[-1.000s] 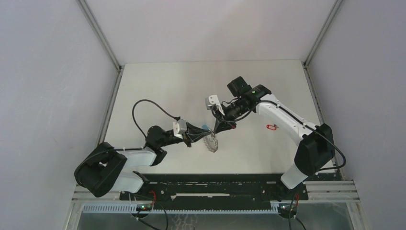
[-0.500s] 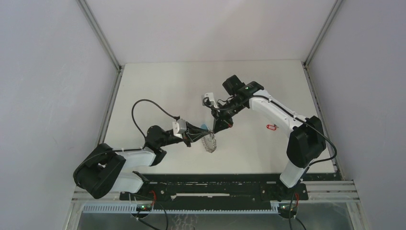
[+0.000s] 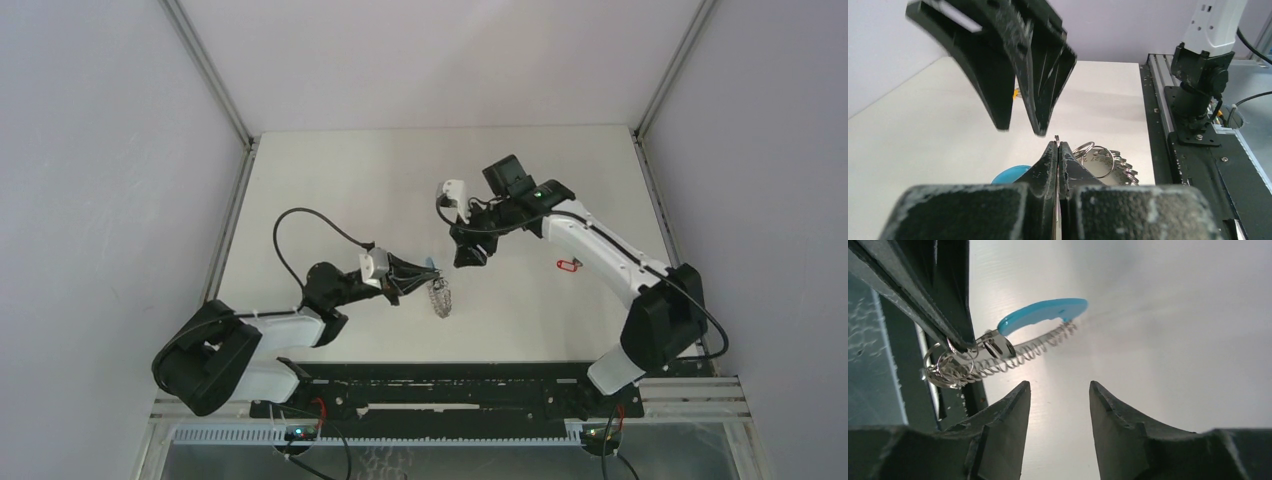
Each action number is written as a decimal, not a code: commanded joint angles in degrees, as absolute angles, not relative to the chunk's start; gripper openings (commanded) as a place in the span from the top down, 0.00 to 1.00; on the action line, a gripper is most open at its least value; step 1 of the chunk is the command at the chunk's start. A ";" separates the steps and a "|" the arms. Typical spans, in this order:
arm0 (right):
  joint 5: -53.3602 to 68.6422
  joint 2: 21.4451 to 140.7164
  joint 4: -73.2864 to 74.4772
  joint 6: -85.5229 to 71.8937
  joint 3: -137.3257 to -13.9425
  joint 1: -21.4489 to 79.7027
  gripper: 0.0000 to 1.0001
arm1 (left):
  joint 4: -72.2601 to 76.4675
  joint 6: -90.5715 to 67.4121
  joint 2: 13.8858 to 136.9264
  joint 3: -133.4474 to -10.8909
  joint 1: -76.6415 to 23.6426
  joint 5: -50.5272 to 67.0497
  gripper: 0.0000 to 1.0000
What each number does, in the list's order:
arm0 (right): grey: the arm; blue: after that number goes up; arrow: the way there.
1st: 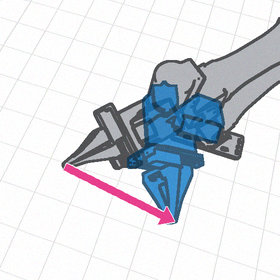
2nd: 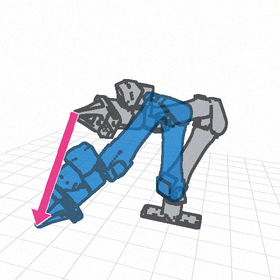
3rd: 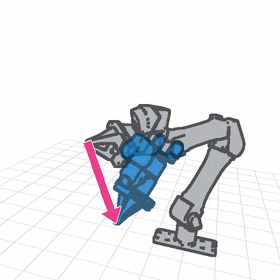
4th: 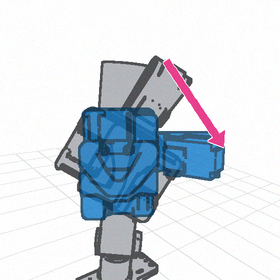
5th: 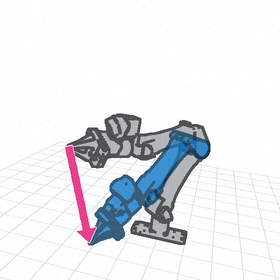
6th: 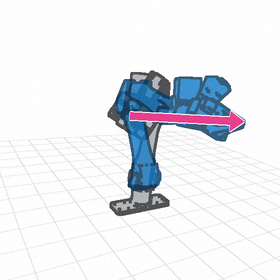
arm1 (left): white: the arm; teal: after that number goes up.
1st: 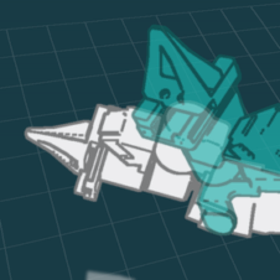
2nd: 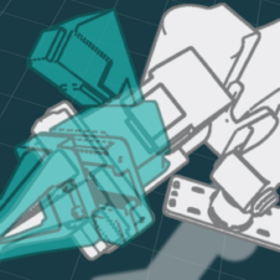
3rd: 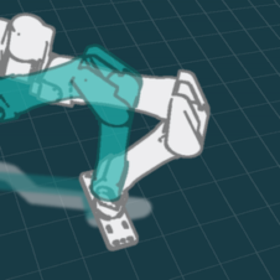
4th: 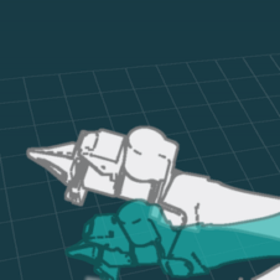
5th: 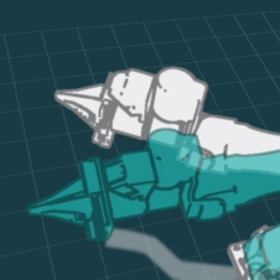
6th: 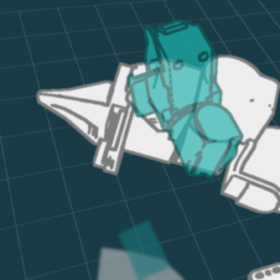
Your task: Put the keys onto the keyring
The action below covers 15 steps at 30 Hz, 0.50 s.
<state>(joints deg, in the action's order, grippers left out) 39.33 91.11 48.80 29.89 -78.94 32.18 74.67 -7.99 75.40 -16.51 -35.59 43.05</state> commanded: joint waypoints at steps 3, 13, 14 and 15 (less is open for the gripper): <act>27.04 79.98 33.54 16.38 -73.27 30.06 0.46 | 71.25 -4.01 71.75 -16.59 -35.51 37.17 1.00; 16.66 60.23 17.01 7.62 -55.47 29.62 0.26 | 48.63 1.39 62.35 -19.55 -35.51 28.06 1.00; 14.80 58.07 15.09 5.66 -53.43 29.64 0.21 | 46.18 1.95 61.31 -20.04 -35.51 26.90 1.00; 13.30 56.05 13.04 4.01 -50.67 29.62 0.19 | 43.47 2.59 60.21 -20.58 -35.51 25.91 1.00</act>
<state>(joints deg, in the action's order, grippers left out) 19.99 62.70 24.27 11.25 -56.16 29.95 53.43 -1.41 64.38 -16.51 -35.59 31.51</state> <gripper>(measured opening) 0.773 0.007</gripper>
